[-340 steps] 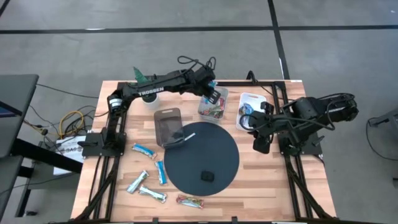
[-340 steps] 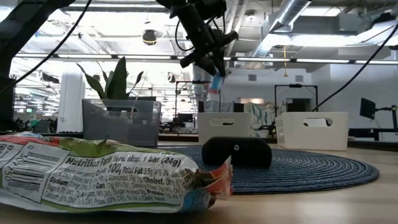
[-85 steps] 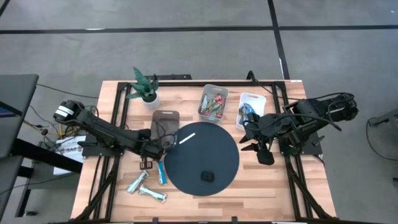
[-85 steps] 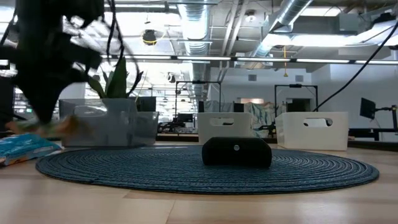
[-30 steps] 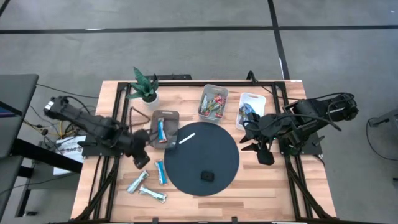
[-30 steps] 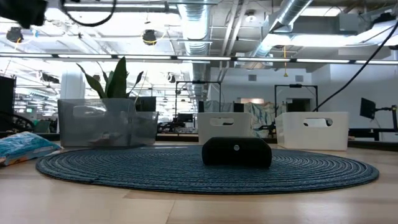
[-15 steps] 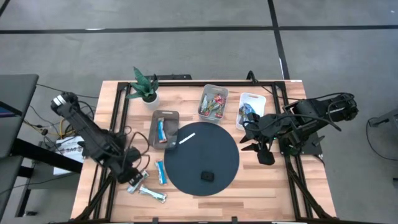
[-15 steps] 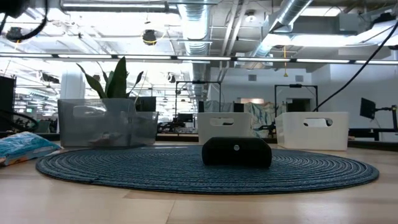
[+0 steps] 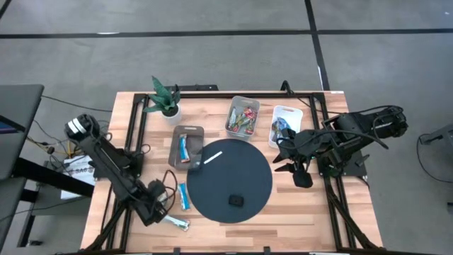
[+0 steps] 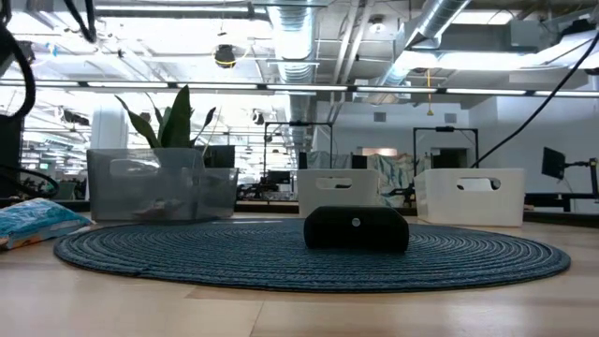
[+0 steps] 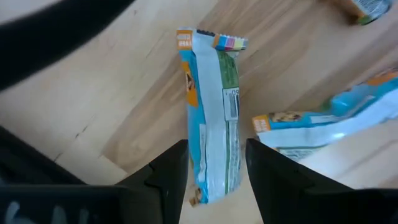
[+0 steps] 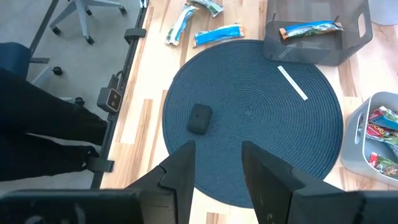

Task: Pick and place Granola Bars by type
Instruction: Put the left orange granola bar into the black transparent bin

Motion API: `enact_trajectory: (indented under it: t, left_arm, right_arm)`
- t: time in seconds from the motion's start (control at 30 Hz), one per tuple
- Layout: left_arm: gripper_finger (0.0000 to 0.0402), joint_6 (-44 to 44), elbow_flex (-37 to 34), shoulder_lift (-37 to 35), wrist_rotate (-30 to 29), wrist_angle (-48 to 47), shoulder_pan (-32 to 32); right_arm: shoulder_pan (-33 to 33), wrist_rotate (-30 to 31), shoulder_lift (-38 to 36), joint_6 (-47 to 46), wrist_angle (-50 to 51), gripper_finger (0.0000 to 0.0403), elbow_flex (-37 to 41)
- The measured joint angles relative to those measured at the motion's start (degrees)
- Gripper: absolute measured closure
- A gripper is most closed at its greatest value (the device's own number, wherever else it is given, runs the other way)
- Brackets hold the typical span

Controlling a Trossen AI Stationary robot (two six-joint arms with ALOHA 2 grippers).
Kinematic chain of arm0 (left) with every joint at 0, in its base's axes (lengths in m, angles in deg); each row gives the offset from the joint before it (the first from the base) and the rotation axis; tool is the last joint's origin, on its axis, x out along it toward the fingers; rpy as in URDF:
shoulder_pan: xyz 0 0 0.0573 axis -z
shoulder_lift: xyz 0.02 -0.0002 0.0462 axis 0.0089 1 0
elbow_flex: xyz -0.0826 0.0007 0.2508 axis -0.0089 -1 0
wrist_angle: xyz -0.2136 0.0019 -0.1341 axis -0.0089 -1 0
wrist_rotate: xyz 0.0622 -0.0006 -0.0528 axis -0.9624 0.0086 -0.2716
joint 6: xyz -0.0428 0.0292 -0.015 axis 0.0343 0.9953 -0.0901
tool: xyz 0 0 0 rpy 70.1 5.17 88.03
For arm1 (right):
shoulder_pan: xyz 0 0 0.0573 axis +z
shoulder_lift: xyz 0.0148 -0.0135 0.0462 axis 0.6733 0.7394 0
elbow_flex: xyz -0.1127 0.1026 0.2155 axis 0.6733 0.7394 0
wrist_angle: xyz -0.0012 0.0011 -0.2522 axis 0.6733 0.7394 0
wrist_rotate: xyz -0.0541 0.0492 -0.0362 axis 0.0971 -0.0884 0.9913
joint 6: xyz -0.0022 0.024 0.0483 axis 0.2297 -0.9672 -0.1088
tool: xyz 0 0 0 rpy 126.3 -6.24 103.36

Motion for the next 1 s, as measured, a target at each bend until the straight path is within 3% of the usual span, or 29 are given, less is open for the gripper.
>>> enact_trajectory:
  t: [0.5,0.6,0.8,1.0]
  left_arm:
    - [0.0254,1.8,0.1,9.1,0.2,1.6,0.0]
    - [0.0285,3.2,0.1,8.8,0.3,1.8,0.0]
    - [0.0383,3.9,1.1,8.4,0.3,1.8,0.0]
    - [0.0395,4.1,3.0,7.4,-2.3,0.2,-0.2]
  right_arm:
    - [0.0,0.0,0.0,0.0,-0.4,0.0281,0.0]
    - [0.0,0.0,0.0,0.0,-0.4,0.0281,0.0]
    - [0.0,0.0,0.0,0.0,-0.4,0.0281,0.0]
    - [0.0,0.0,0.0,0.1,-0.4,0.0281,0.0]
